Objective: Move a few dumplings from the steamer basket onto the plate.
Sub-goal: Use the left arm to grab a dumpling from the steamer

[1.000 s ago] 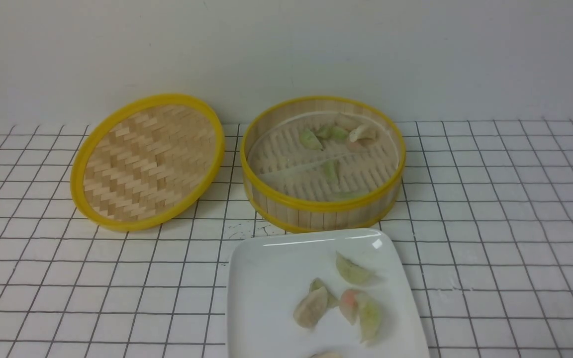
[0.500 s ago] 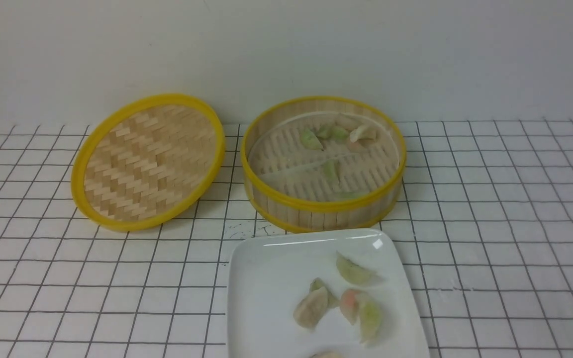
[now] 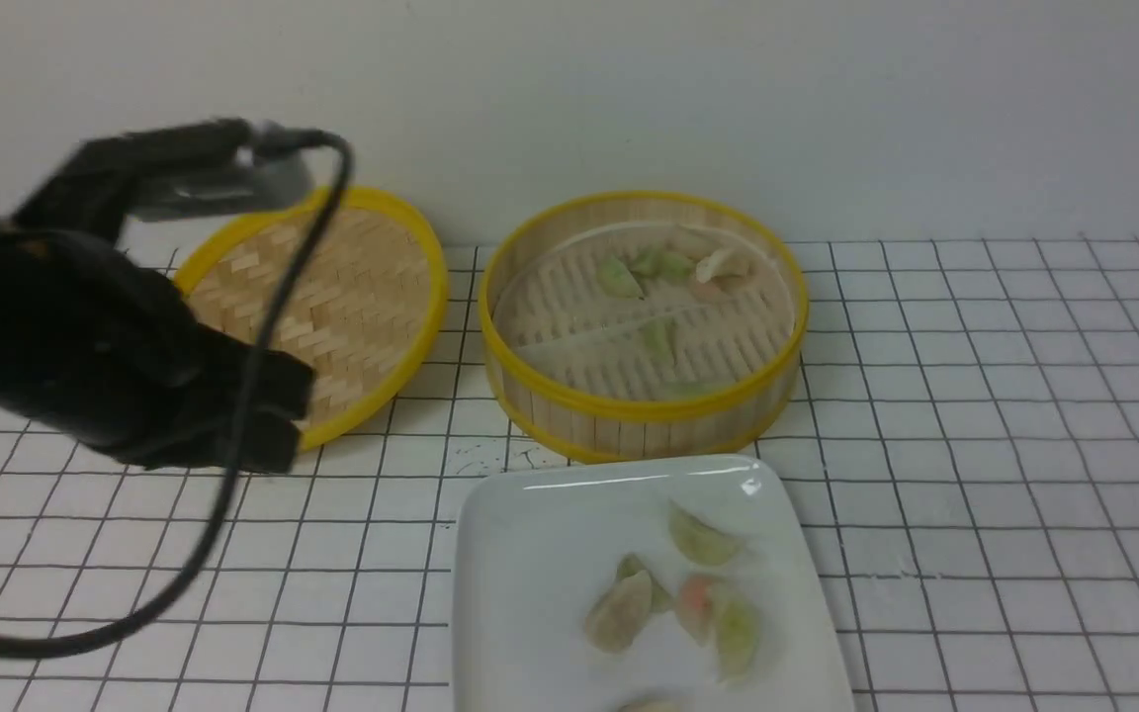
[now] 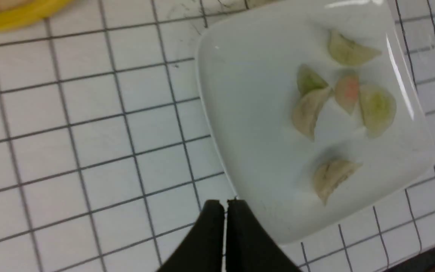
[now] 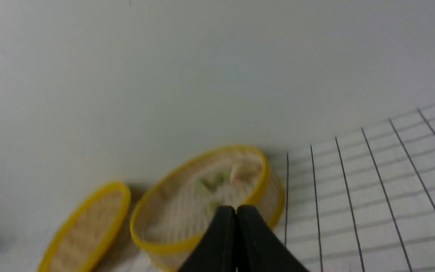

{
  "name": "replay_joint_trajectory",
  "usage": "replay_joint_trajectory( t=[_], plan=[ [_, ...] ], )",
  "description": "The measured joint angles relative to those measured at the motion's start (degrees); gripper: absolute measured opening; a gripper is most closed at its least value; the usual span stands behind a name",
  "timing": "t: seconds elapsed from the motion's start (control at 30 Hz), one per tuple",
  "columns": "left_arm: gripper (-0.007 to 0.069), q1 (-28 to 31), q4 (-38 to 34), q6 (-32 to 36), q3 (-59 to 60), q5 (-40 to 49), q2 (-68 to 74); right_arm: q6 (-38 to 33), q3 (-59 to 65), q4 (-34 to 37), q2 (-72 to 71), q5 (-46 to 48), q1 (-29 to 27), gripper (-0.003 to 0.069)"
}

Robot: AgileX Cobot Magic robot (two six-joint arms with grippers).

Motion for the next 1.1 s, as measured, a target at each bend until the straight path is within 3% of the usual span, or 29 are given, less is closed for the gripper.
replay_joint_trajectory(
  t=[0.07, 0.23, 0.57, 0.77, 0.93, 0.97, 1.1],
  plan=[
    [-0.0006, -4.11, 0.07, 1.08, -2.80, -0.82, 4.59, -3.58, -7.36, -0.88, 9.44, 9.43, 0.12, -0.0014],
    [-0.0006, -10.39, 1.25, 2.26, -14.40, -0.62, 15.28, -11.06, -20.26, -1.69, 26.44, 23.09, 0.22, -0.0014],
    [0.0011, -15.85, 9.66, 0.82, -52.12, 9.40, 42.03, -14.76, -27.66, 0.16, 35.83, 28.18, 0.22, -0.0014],
    [0.0140, -16.76, 14.24, -3.88, -67.14, 9.98, 54.90, -14.80, -27.72, 1.56, 35.83, 29.69, 0.22, -0.0014],
    [0.0369, -16.76, 14.74, -4.91, -74.61, 9.20, 63.85, -14.93, -27.72, 1.96, 35.83, 30.20, 0.22, -0.0014],
    [0.0369, -16.76, 14.74, -4.91, -74.74, 9.20, 64.12, -14.93, -27.72, 1.96, 35.83, 30.25, 0.22, -0.0014],
    [0.0496, -16.76, 14.74, -4.79, -75.65, 3.53, 68.92, -15.39, -27.72, 2.02, 35.83, 30.30, 0.22, -0.0014]
  ],
)
